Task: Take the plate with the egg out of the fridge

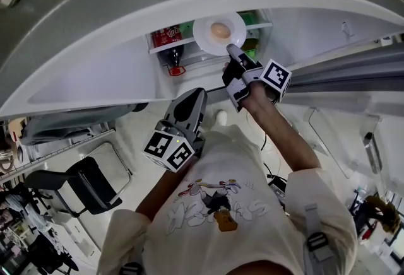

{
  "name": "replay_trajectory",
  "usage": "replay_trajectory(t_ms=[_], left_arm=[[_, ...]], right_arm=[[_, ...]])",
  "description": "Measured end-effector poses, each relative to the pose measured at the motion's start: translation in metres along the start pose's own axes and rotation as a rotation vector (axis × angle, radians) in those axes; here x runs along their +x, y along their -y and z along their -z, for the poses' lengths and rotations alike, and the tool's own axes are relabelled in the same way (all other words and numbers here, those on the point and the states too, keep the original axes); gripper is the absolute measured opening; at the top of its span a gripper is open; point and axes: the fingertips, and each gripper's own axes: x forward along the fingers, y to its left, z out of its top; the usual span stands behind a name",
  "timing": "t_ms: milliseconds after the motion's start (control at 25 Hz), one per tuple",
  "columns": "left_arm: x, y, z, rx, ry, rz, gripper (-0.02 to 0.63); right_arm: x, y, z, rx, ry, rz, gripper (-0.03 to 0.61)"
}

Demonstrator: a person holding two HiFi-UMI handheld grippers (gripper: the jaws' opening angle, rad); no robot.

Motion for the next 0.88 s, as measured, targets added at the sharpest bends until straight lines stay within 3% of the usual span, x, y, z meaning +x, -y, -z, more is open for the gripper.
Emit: replay_trajectory(t_ms=[880], left_arm=[[-0.004,-0.01,0.004,0.016,-0.049,-0.016,-0.005]], right_arm=[[-0.052,-0.022,0.036,-0.054,-0.075,-0.068,0.018]])
